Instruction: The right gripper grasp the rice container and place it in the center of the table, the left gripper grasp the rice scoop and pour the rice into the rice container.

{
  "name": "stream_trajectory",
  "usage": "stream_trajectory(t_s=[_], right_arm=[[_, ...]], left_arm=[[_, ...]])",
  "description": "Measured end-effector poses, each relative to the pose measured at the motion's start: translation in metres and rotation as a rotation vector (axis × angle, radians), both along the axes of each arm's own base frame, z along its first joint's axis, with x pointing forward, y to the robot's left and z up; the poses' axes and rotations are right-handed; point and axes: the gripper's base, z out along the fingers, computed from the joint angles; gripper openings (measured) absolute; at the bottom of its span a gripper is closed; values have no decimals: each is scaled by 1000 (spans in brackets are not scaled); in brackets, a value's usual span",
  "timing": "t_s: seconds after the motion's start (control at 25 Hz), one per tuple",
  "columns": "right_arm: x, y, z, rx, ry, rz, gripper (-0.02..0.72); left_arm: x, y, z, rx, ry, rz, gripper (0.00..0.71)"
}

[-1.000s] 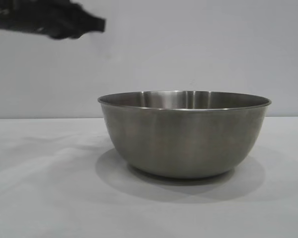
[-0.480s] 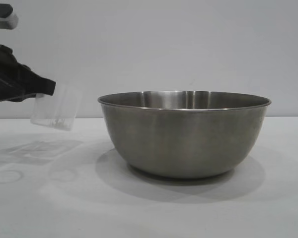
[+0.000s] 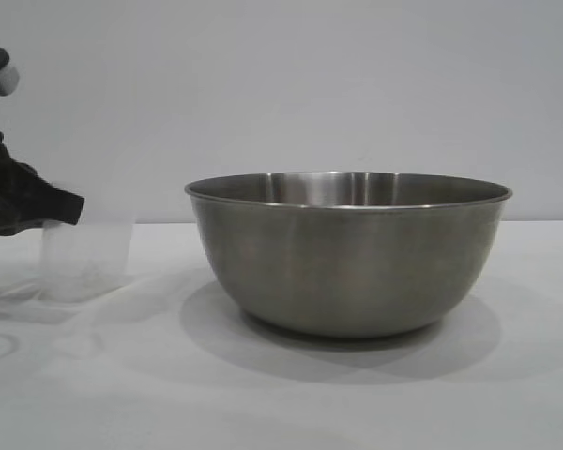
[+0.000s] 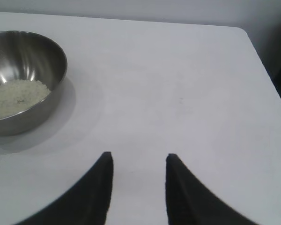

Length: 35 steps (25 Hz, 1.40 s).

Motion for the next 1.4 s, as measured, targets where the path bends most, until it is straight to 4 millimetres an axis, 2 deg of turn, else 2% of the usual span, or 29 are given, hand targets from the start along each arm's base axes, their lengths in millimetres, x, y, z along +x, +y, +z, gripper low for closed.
stream_trajectory(t_s=[0.16,0.32,0.44,0.48,0.64,0.76,0.96,1.08,1.24,1.28,1.32,1.4], right_arm=[[0,0,0,0,0,0,243],[0,0,0,0,0,0,243],[0,0,0,0,0,0,243],[0,0,0,0,0,0,243],[0,0,0,0,0,0,243],[0,0,0,0,0,0,243],[0,0,0,0,0,0,243],[0,0,0,0,0,0,243],[0,0,0,0,0,0,243],[0,0,0,0,0,0,243],[0,0,0,0,0,0,243],[0,0,0,0,0,0,243]], left_arm=[[-6,2,-2,2,22,2,106],[-13,6,4,-17,19,36,106],[-20,16,9,-24,19,140,106],[-22,21,10,-28,21,185,147],[-26,34,18,-85,6,313,130],[-22,50,26,-117,-27,383,130],[-8,92,35,-187,-89,470,130],[0,106,41,-197,-116,379,130],[5,105,48,-165,-144,271,130],[5,103,51,-162,-154,254,179],[5,102,54,-161,-160,239,163],[5,101,61,-157,-184,220,233]])
